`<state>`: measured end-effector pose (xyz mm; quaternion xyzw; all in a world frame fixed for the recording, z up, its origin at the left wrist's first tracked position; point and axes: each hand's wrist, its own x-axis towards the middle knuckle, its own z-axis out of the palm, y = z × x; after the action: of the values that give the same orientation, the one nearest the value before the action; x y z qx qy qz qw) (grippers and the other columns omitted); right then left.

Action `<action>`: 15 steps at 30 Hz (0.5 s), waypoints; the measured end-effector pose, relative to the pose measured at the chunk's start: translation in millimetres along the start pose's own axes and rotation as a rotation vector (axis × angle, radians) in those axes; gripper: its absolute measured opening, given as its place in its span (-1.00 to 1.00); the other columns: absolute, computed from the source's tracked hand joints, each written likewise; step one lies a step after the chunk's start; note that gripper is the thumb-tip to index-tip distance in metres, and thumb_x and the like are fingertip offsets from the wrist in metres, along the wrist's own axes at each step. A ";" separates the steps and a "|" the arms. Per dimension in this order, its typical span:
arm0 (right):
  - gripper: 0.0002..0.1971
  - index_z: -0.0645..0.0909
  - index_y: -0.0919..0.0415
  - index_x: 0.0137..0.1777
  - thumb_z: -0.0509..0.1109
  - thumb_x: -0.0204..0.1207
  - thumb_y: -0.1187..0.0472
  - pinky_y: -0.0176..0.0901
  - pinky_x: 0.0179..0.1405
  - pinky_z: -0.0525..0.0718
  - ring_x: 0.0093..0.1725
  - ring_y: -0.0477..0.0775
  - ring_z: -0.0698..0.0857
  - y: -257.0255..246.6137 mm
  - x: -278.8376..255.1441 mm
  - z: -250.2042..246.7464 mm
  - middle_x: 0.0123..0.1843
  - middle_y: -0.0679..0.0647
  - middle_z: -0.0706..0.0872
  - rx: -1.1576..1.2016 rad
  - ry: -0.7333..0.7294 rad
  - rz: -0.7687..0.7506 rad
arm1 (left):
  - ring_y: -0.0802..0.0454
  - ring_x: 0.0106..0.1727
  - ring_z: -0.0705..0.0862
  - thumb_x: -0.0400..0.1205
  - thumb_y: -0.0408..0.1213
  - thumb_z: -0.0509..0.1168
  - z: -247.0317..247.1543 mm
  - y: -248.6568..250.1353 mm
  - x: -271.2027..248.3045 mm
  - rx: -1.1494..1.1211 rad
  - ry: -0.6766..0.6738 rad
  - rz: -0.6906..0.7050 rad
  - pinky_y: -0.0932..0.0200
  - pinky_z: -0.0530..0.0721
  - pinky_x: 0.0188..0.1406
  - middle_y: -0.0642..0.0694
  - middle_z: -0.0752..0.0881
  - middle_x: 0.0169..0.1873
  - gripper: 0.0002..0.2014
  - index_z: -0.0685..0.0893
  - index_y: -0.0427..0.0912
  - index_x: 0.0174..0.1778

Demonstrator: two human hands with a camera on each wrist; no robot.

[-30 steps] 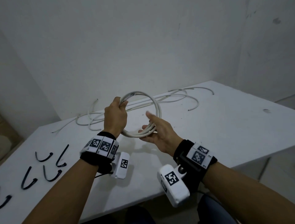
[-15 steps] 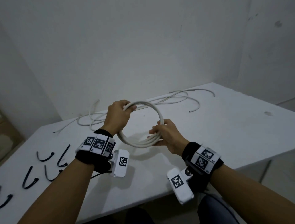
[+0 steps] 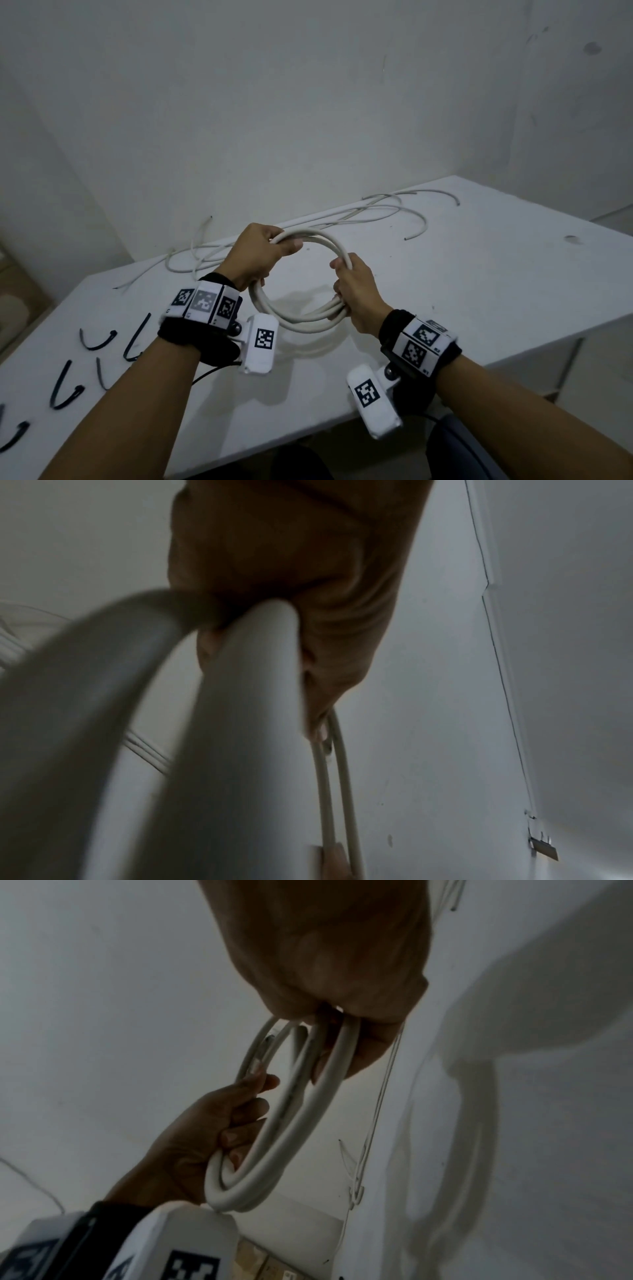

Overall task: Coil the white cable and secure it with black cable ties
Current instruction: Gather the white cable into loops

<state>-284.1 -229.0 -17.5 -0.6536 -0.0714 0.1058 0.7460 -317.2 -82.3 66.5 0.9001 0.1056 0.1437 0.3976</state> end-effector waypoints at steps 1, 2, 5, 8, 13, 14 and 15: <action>-0.82 0.43 0.14 -0.04 0.07 0.70 0.09 -0.30 -0.63 0.35 -0.50 -0.04 0.33 -1.0 -1.8 -0.3 -0.41 0.02 0.37 0.000 -0.021 0.003 | 0.04 -0.63 0.30 0.57 -0.17 0.44 -0.4 -0.4 0.3 0.026 0.001 -0.001 0.25 0.38 -0.72 -0.02 0.36 -0.60 -0.84 0.74 -0.20 -0.20; -0.82 0.42 0.14 -0.03 0.08 0.70 0.07 -0.32 -0.67 0.37 -0.51 -0.04 0.35 -1.9 -3.3 -0.8 -0.39 0.02 0.39 -0.018 -0.034 -0.026 | 0.04 -0.63 0.31 0.58 -0.18 0.43 -0.4 -0.9 0.3 0.057 0.005 0.003 0.24 0.38 -0.71 -0.01 0.37 -0.61 -0.86 0.74 -0.16 -0.21; -0.81 0.43 0.07 0.04 0.13 0.69 -0.03 -0.32 -0.66 0.42 -0.51 -0.07 0.39 -7.0 -6.9 -3.2 -0.39 -0.01 0.45 -0.123 -0.023 -0.192 | 0.05 -0.63 0.31 0.60 -0.19 0.41 1.8 -2.4 -1.4 0.104 0.008 0.012 0.26 0.37 -0.71 0.01 0.37 -0.61 -0.88 0.73 -0.08 -0.24; -0.76 0.49 0.13 0.04 0.09 0.71 -0.01 -0.34 -0.69 0.41 -0.52 -0.07 0.37 -11.3 -5.9 -4.5 -0.41 -0.01 0.42 -0.149 0.001 -0.256 | 0.06 -0.65 0.30 0.59 -0.18 0.42 3.2 -6.8 -1.4 0.062 0.023 -0.014 0.26 0.37 -0.72 0.00 0.37 -0.59 -0.89 0.75 -0.13 -0.19; -0.76 0.53 0.18 -0.02 0.13 0.68 0.05 -0.26 -0.63 0.41 -0.54 -0.02 0.36 -13.7 2.0 -7.8 -0.44 0.06 0.45 -0.213 0.051 -0.310 | 0.09 -0.62 0.35 0.63 -0.18 0.38 7.1 -7.7 -4.6 -0.014 0.001 0.017 0.26 0.40 -0.71 0.05 0.52 -0.47 -0.83 0.76 -0.03 0.11; -0.76 0.54 0.17 -0.03 0.16 0.67 0.03 -0.21 -0.57 0.42 -0.53 -0.02 0.36 -13.2 2.3 -8.4 -0.45 0.05 0.47 -0.245 0.049 -0.349 | 0.13 -0.59 0.39 0.65 -0.20 0.36 7.8 -6.4 -5.3 -0.021 -0.006 0.042 0.27 0.40 -0.71 0.10 0.55 -0.41 -0.78 0.71 0.05 0.21; -0.77 0.54 0.15 -0.04 0.18 0.67 0.02 -0.17 -0.52 0.42 -0.53 -0.01 0.37 -12.7 2.6 -9.0 -0.46 0.04 0.47 -0.266 0.048 -0.380 | 0.20 -0.57 0.43 0.66 -0.22 0.33 8.1 -5.4 -6.0 -0.021 -0.014 0.070 0.28 0.41 -0.71 0.15 0.56 -0.37 -0.73 0.67 0.11 0.27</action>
<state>-278.5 -238.6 -6.3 -0.7233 -0.1887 -0.0626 0.6613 -320.5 -86.1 56.3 0.9001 0.0697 0.1524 0.4022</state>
